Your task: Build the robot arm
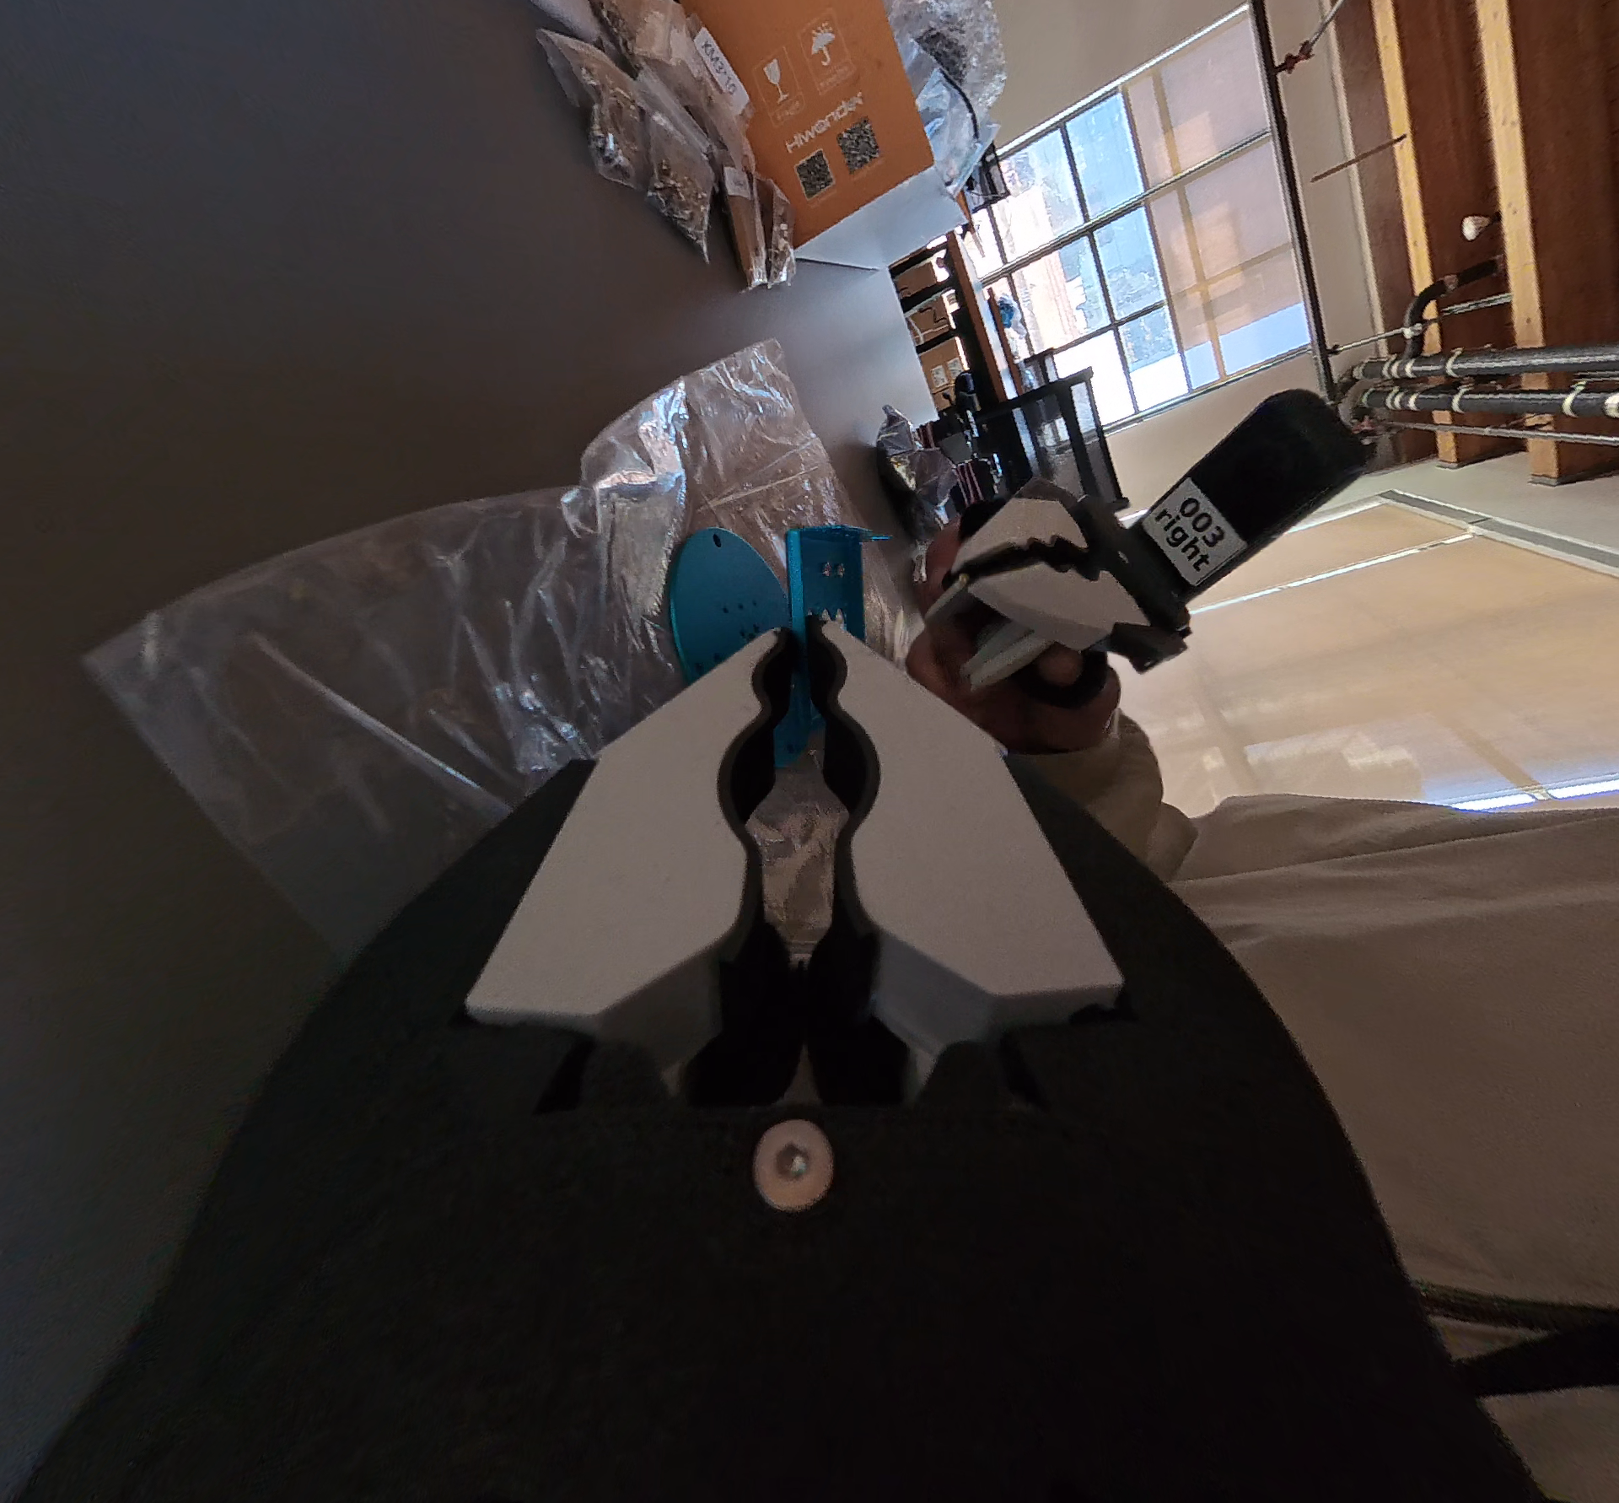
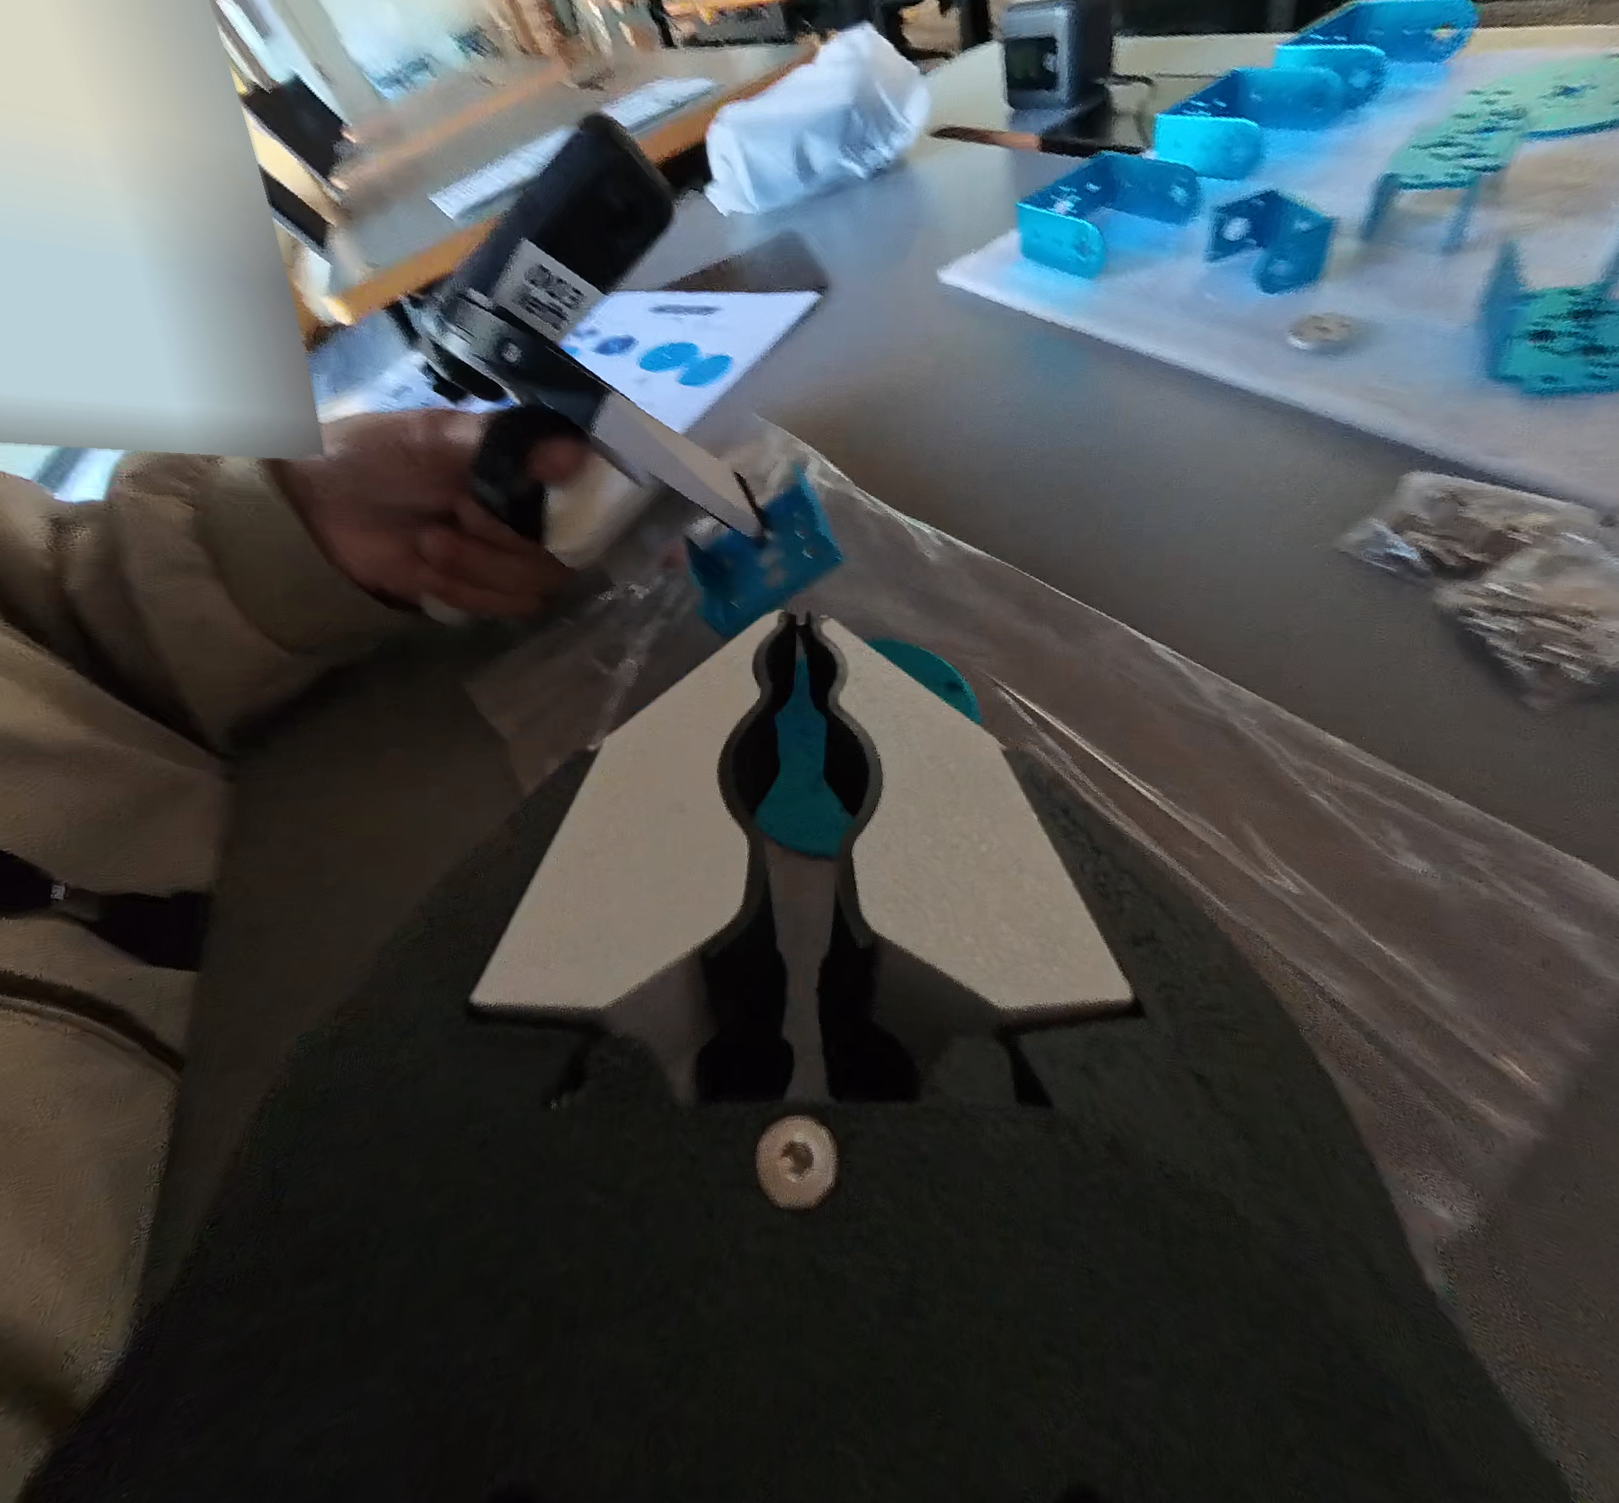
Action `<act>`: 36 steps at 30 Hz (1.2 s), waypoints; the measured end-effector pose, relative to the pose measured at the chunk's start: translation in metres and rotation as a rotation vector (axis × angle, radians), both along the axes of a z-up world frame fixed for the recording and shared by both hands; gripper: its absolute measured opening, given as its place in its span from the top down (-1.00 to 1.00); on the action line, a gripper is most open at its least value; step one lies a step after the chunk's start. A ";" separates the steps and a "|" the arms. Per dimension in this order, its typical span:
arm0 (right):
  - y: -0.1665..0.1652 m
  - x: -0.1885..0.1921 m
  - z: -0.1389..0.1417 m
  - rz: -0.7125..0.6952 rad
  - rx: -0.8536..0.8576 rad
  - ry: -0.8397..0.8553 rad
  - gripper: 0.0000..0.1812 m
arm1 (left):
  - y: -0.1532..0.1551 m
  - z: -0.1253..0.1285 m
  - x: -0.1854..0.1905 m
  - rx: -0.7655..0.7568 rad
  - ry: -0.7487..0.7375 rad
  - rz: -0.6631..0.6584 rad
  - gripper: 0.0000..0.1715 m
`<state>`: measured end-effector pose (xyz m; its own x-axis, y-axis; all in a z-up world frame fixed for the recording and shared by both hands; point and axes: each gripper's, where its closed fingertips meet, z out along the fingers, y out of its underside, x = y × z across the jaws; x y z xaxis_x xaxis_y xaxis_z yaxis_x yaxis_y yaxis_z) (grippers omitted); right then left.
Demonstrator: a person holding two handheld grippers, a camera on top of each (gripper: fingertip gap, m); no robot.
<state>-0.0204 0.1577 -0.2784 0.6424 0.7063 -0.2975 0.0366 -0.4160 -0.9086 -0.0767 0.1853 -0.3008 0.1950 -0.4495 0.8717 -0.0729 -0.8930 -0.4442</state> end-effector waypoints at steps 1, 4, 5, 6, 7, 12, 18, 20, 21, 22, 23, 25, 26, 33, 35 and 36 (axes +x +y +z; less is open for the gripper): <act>-0.001 -0.009 0.002 0.019 0.002 0.013 0.99 | -0.001 0.001 0.001 -0.004 -0.006 -0.006 0.99; 0.002 -0.030 0.000 0.045 0.046 -0.038 0.99 | -0.005 0.000 0.003 0.005 0.001 -0.021 0.99; 0.003 -0.036 -0.003 0.051 0.063 -0.077 0.99 | -0.006 0.000 0.004 0.007 0.003 -0.025 0.99; 0.004 -0.041 -0.006 0.057 0.083 -0.123 0.99 | -0.007 0.000 0.004 0.007 0.005 -0.028 0.99; 0.006 -0.045 -0.009 0.057 0.105 -0.168 0.99 | -0.008 -0.001 0.005 0.007 0.007 -0.033 0.99; 0.012 -0.059 -0.014 0.062 0.186 -0.279 0.99 | -0.013 -0.001 0.008 0.014 0.015 -0.056 0.98; 0.013 -0.058 -0.020 0.057 0.155 -0.271 0.99 | -0.014 -0.002 0.007 0.005 0.014 -0.060 0.98; 0.013 -0.058 -0.018 0.055 0.158 -0.261 0.99 | -0.016 -0.002 0.008 0.006 0.014 -0.066 0.98; 0.013 -0.058 -0.018 0.055 0.160 -0.261 0.99 | -0.016 -0.002 0.009 0.007 0.018 -0.068 0.98; 0.014 -0.059 -0.019 0.054 0.162 -0.265 0.99 | -0.016 -0.003 0.009 0.009 0.022 -0.068 0.98; 0.014 -0.059 -0.019 0.055 0.162 -0.268 0.98 | -0.016 -0.003 0.008 0.009 0.024 -0.066 0.99; 0.014 -0.058 -0.020 0.055 0.155 -0.273 0.98 | -0.015 -0.003 0.008 0.003 0.019 -0.064 0.99; 0.014 -0.058 -0.021 0.055 0.150 -0.275 0.98 | -0.015 -0.003 0.008 0.002 0.018 -0.064 0.99; 0.014 -0.056 -0.028 0.067 0.134 -0.338 0.97 | -0.014 -0.005 0.007 -0.004 0.031 -0.064 0.99; 0.013 -0.055 -0.028 0.076 0.134 -0.361 0.98 | -0.015 -0.005 0.007 -0.005 0.029 -0.067 0.98; 0.013 -0.055 -0.028 0.079 0.136 -0.369 0.98 | -0.015 -0.004 0.008 -0.006 0.025 -0.068 0.98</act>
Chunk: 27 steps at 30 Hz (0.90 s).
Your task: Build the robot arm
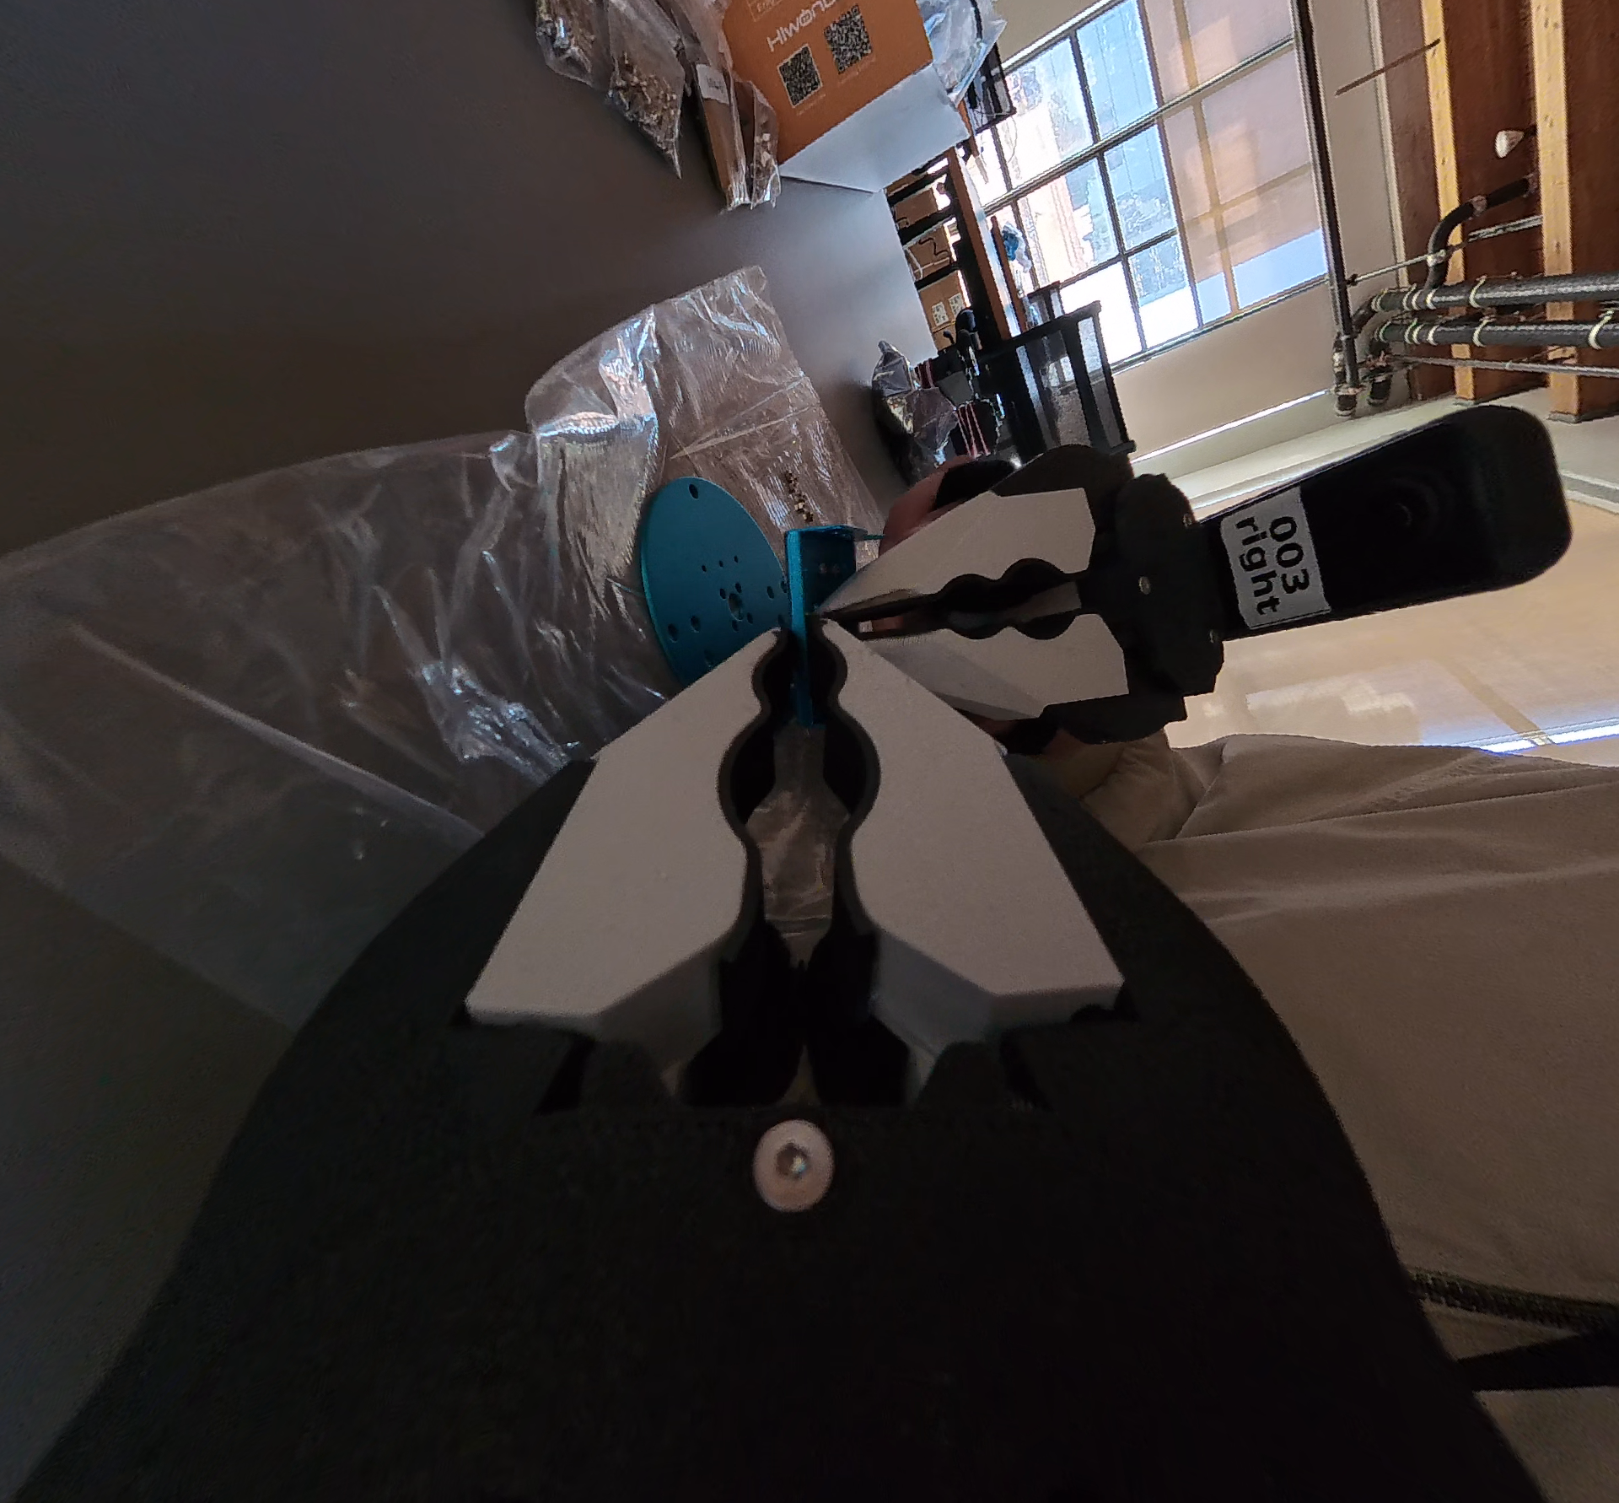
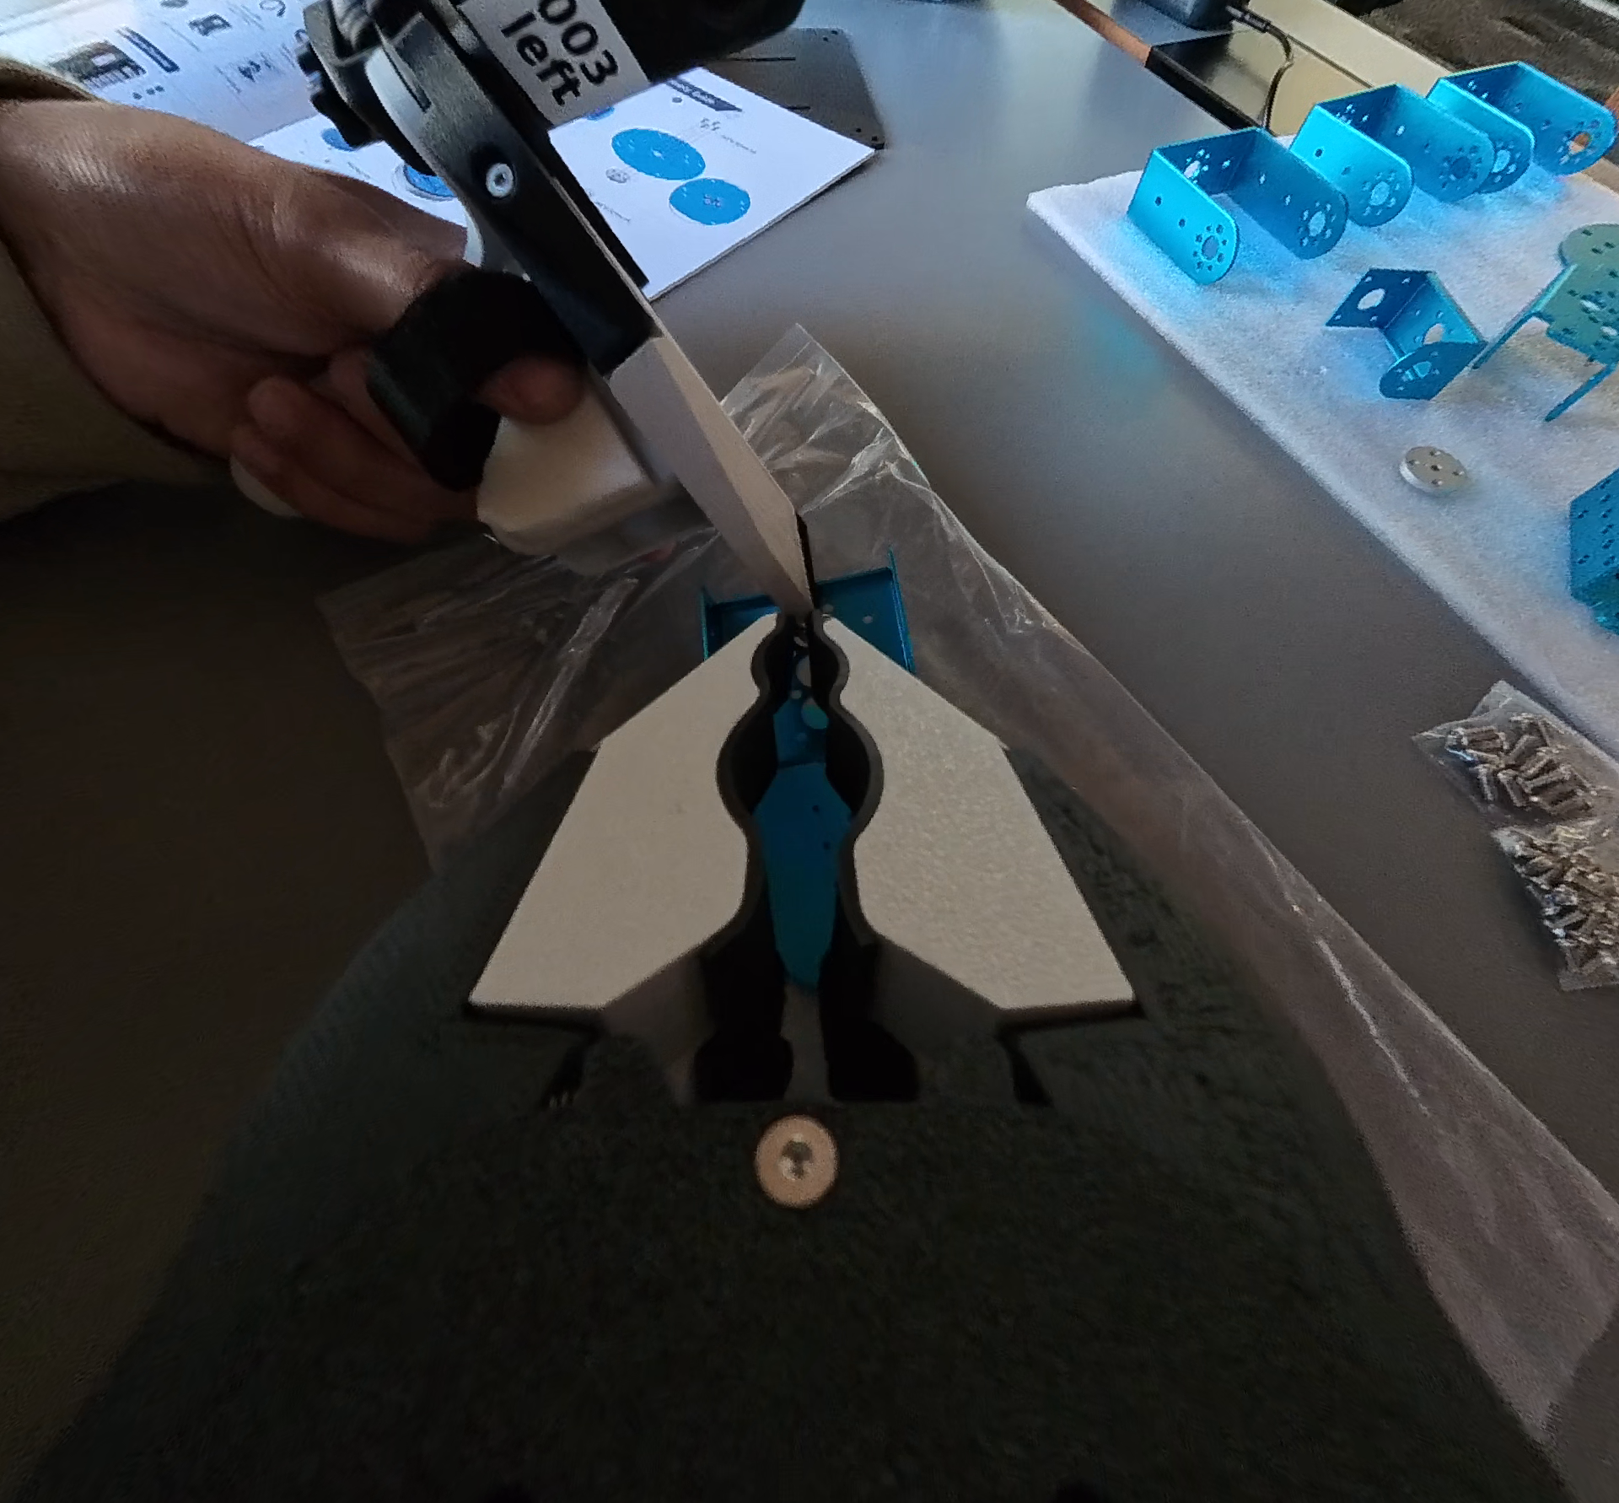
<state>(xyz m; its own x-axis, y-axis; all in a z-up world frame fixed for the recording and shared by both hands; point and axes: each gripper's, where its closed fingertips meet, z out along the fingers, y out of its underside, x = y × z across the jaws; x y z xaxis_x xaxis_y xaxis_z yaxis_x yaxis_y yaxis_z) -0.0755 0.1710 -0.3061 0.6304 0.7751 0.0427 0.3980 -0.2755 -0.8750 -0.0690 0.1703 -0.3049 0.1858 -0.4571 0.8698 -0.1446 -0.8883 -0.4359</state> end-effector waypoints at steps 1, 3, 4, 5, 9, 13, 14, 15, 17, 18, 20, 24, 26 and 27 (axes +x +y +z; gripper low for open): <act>0.000 0.000 0.001 0.000 0.003 -0.001 0.98 | 0.000 0.001 0.000 -0.003 -0.005 0.000 0.99; 0.000 0.000 0.003 -0.002 0.008 0.015 0.99 | 0.001 0.002 0.000 -0.007 -0.013 0.004 0.99; 0.000 0.000 0.006 0.000 0.018 0.039 0.98 | 0.002 0.002 -0.001 -0.012 -0.018 0.011 0.99; -0.002 -0.002 0.011 0.021 0.026 0.073 0.98 | 0.003 0.003 -0.002 -0.021 -0.027 0.017 0.99; -0.006 0.000 0.011 0.050 0.007 0.117 0.99 | 0.007 0.006 -0.004 -0.051 -0.054 0.031 0.99; -0.009 -0.001 0.007 0.067 -0.036 0.127 0.98 | 0.007 0.005 -0.004 -0.035 -0.046 0.034 0.98; -0.009 -0.001 0.006 0.067 -0.044 0.129 0.98 | 0.007 0.005 -0.004 -0.035 -0.045 0.033 0.99; -0.009 -0.001 0.005 0.069 -0.052 0.131 0.98 | 0.007 0.005 -0.004 -0.033 -0.042 0.033 0.98; -0.009 -0.002 0.004 0.072 -0.066 0.136 0.98 | 0.007 0.004 -0.004 -0.026 -0.037 0.031 0.98; -0.008 -0.001 0.004 0.069 -0.071 0.136 0.98 | 0.007 0.004 -0.004 -0.026 -0.035 0.032 0.98; -0.008 -0.001 0.003 0.070 -0.084 0.138 0.98 | 0.007 0.004 -0.004 -0.025 -0.034 0.030 0.98; -0.010 -0.001 0.001 0.075 -0.101 0.133 0.98 | 0.006 0.004 -0.004 -0.025 -0.033 0.025 0.98; -0.010 -0.002 0.001 0.077 -0.106 0.133 0.98 | 0.005 0.004 -0.004 -0.022 -0.030 0.024 0.98; -0.010 -0.002 0.000 0.079 -0.106 0.129 0.98 | 0.005 0.003 -0.004 -0.023 -0.031 0.024 0.98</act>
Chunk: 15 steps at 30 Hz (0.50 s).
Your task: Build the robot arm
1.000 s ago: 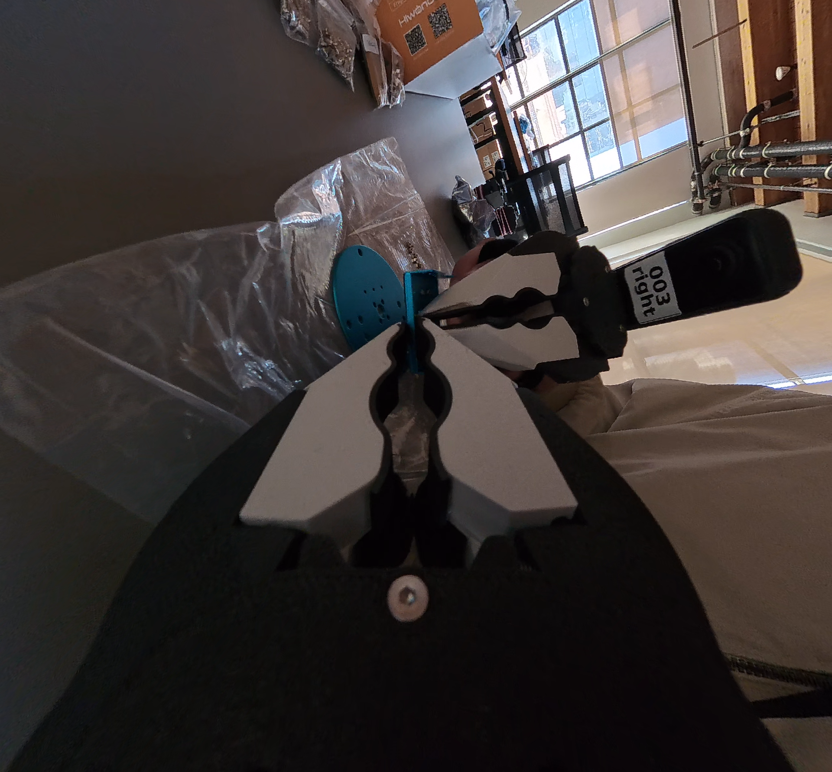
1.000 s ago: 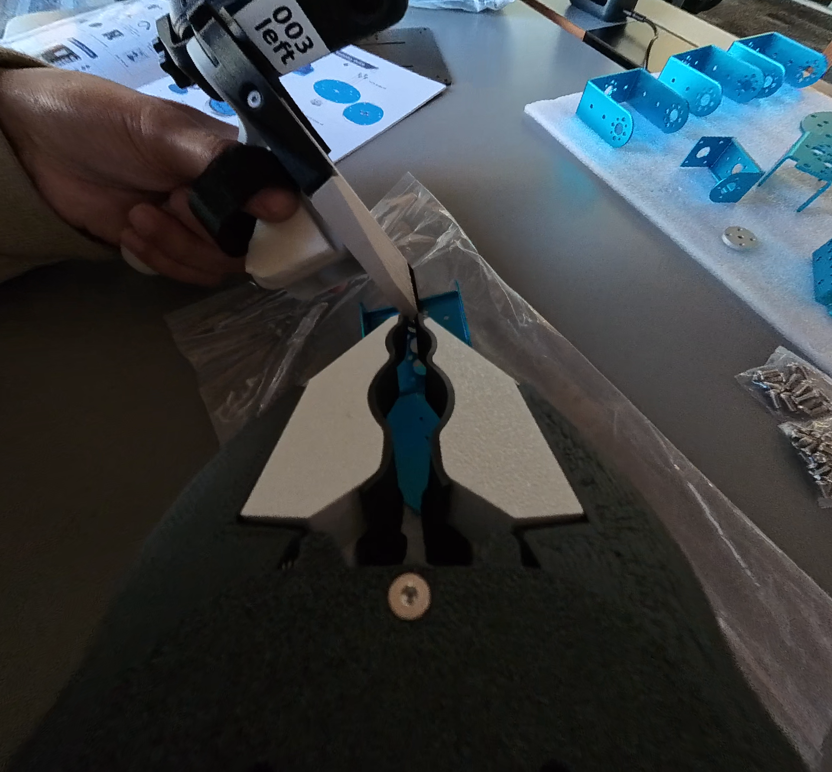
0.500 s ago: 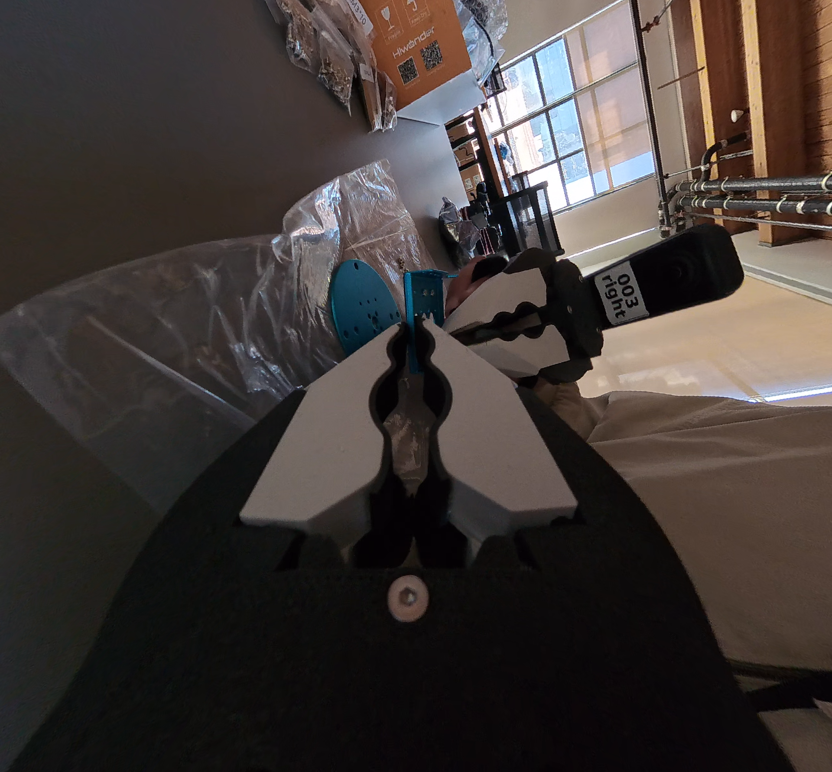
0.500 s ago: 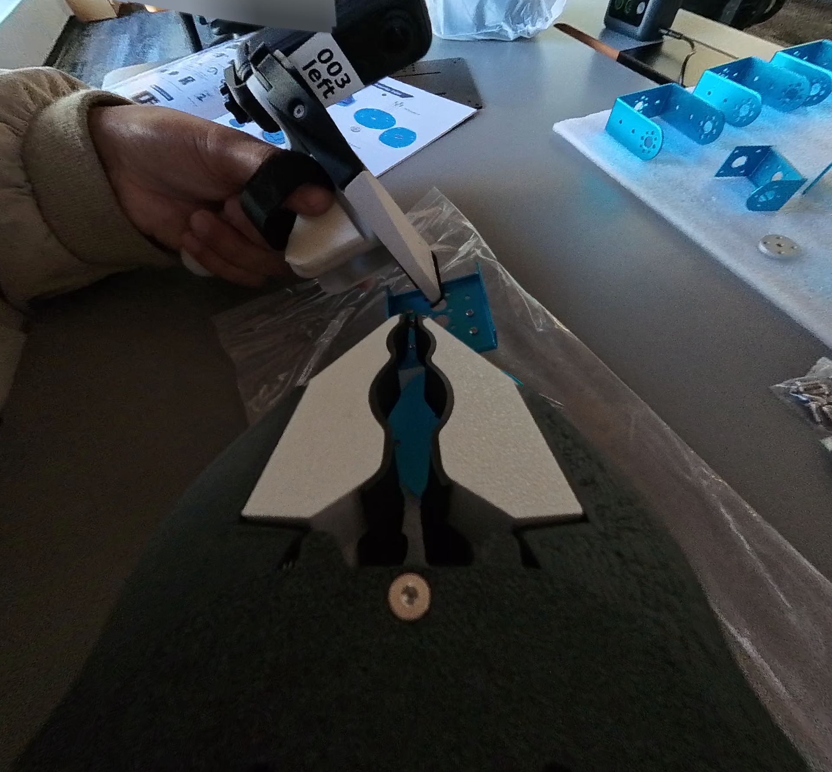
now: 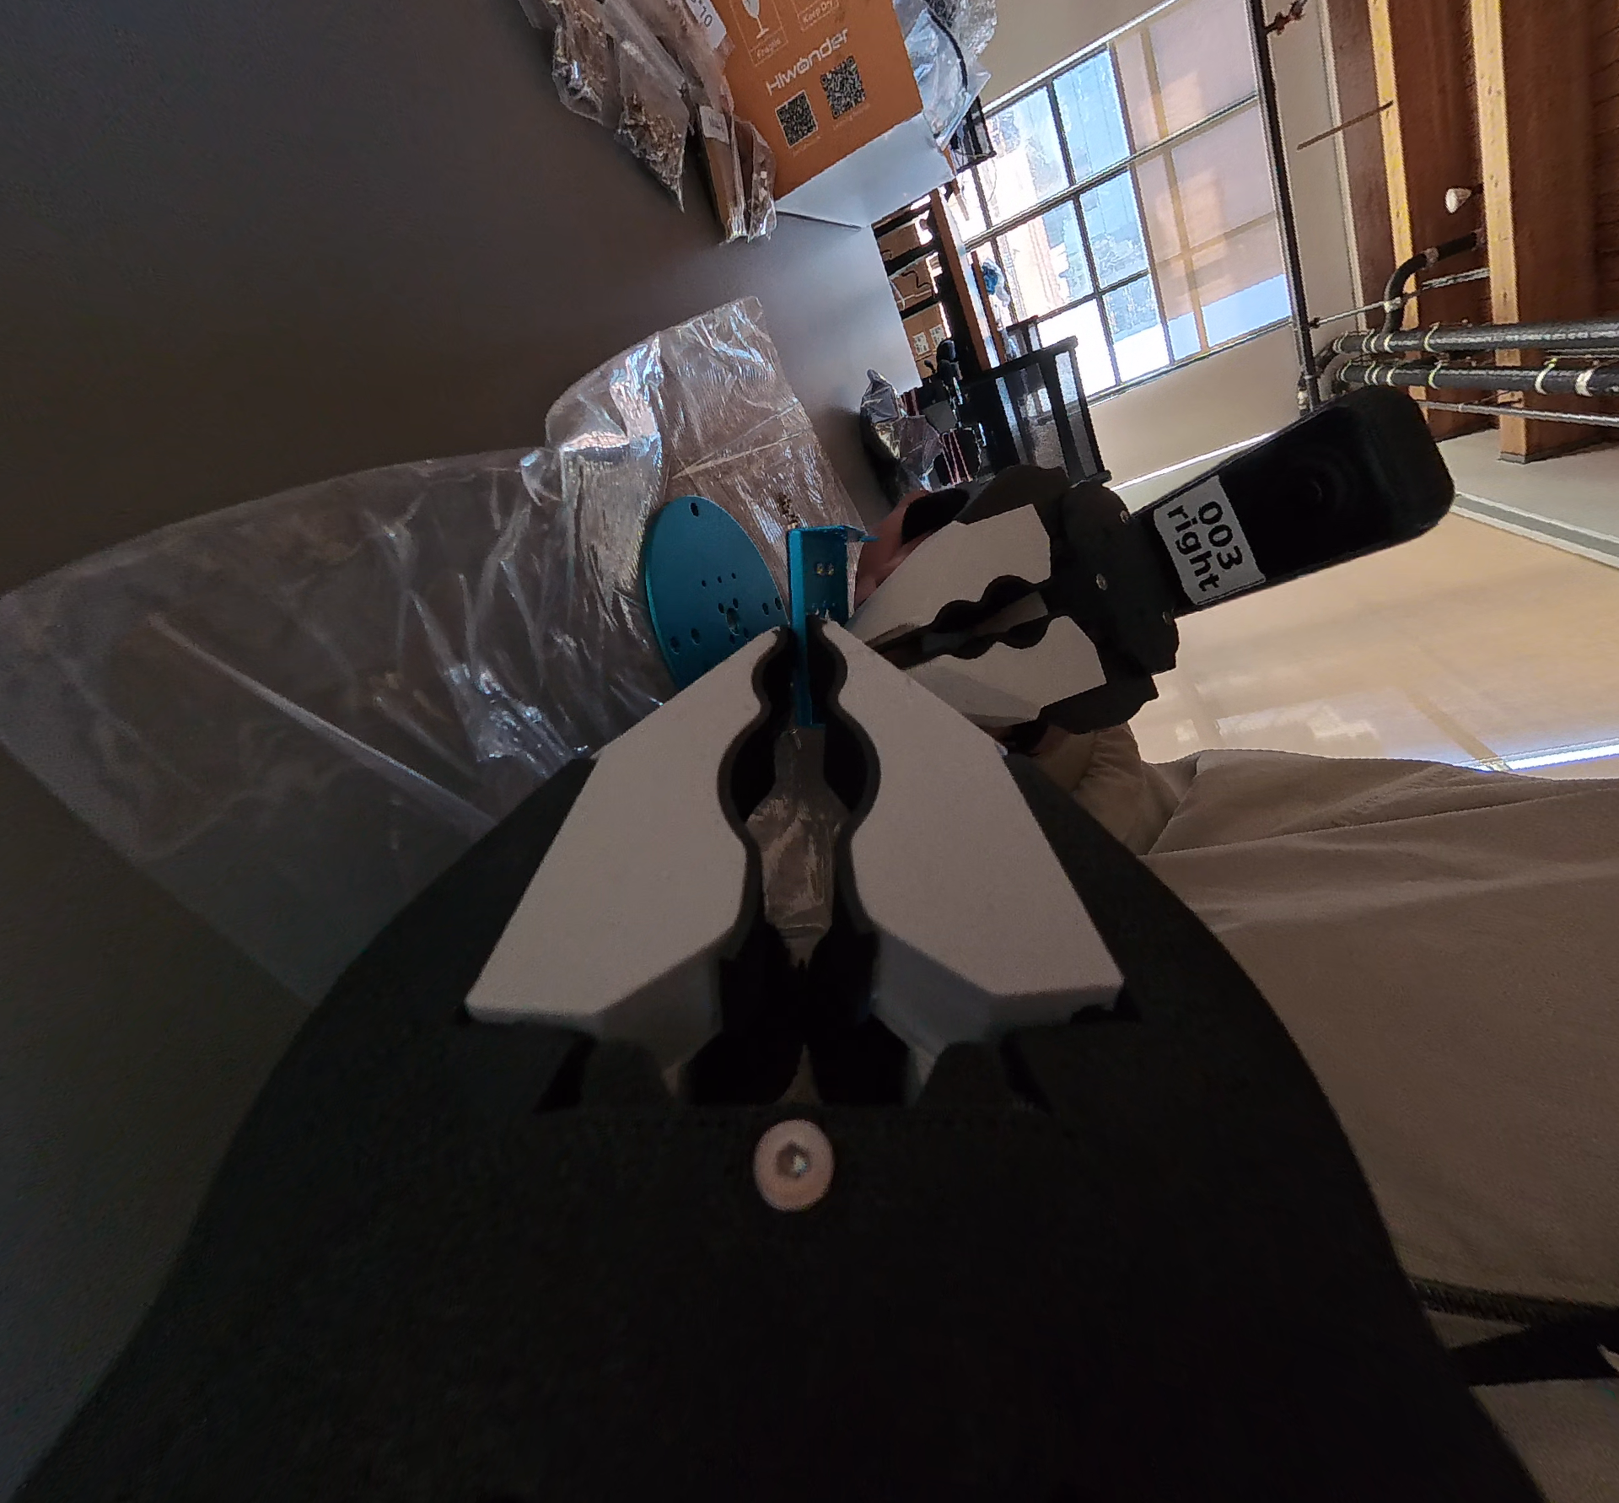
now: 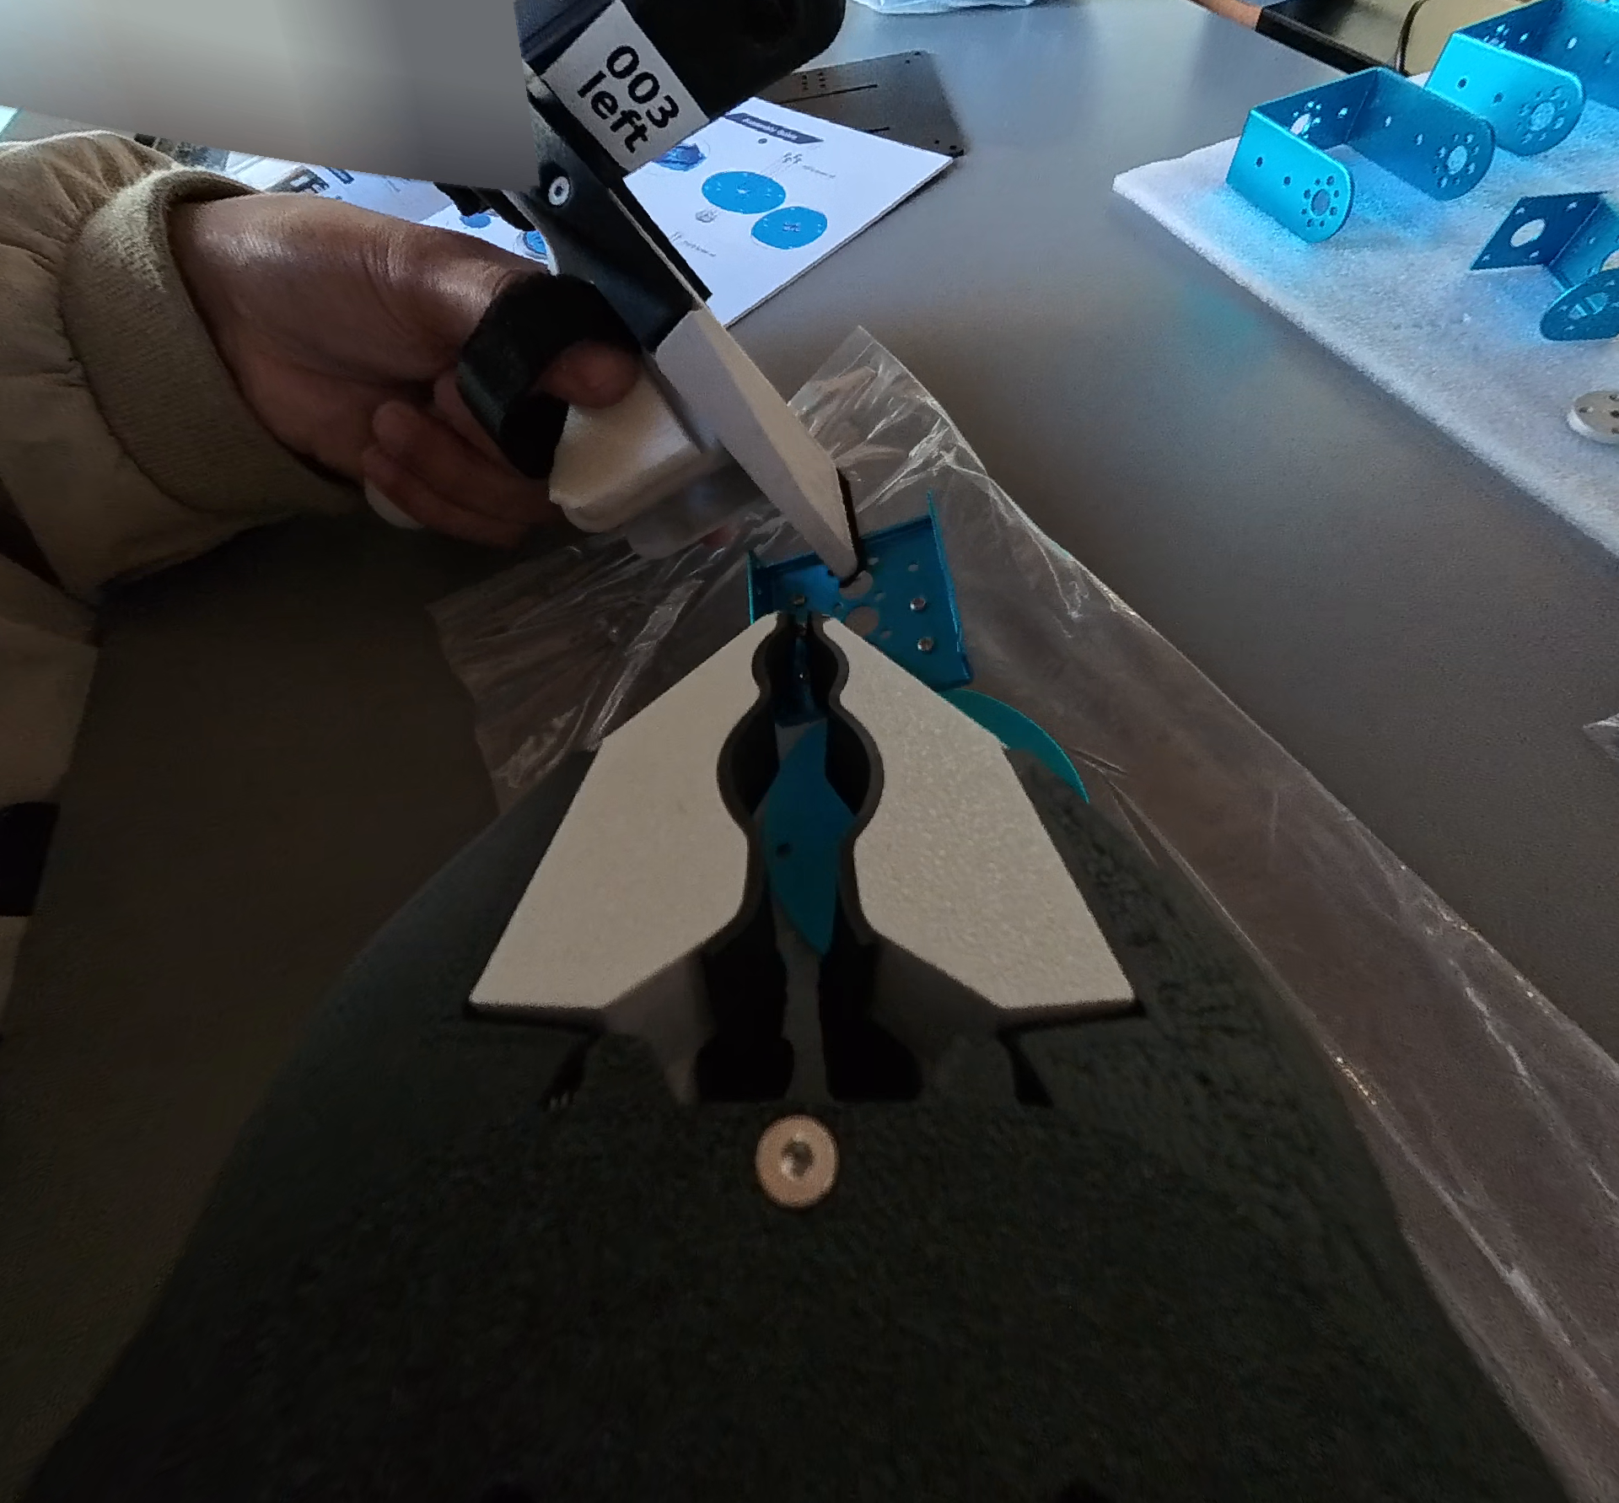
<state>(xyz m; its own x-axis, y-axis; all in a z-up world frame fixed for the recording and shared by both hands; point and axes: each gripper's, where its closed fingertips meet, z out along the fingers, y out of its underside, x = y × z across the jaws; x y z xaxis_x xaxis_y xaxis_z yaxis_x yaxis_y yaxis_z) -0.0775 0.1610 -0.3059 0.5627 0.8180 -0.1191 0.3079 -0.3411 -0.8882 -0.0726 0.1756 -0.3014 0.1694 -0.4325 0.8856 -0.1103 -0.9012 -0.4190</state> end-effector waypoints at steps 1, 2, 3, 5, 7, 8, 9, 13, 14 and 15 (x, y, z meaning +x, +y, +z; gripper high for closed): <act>0.000 0.000 0.000 0.000 0.005 -0.007 0.98 | 0.000 0.000 0.000 -0.001 0.000 0.000 0.98; 0.000 0.000 0.000 -0.001 0.012 -0.018 0.98 | 0.000 0.000 0.000 -0.001 0.000 0.000 0.98; 0.000 0.000 0.000 0.001 0.022 -0.030 0.98 | 0.000 0.000 0.000 -0.001 0.000 0.000 0.98; 0.001 0.001 0.000 -0.005 0.041 -0.056 0.97 | 0.000 0.000 0.000 -0.001 -0.001 0.001 0.98; 0.001 0.001 0.000 -0.005 0.048 -0.067 0.97 | 0.000 0.000 0.000 -0.003 -0.002 0.000 0.98; 0.000 0.001 0.001 -0.005 0.047 -0.068 0.97 | 0.000 0.000 0.000 -0.004 -0.003 0.000 0.98; 0.000 0.001 0.001 -0.005 0.045 -0.066 0.97 | 0.000 0.000 0.000 -0.004 -0.004 0.000 0.98; 0.000 0.001 0.002 -0.004 0.026 -0.045 0.96 | 0.000 0.000 0.000 -0.006 -0.007 0.000 0.98; 0.000 0.001 0.002 -0.003 0.024 -0.044 0.96 | 0.000 0.000 0.000 -0.006 -0.007 0.000 0.98; 0.000 0.002 0.002 -0.004 0.025 -0.046 0.97 | 0.000 0.000 0.000 -0.007 -0.007 0.000 0.98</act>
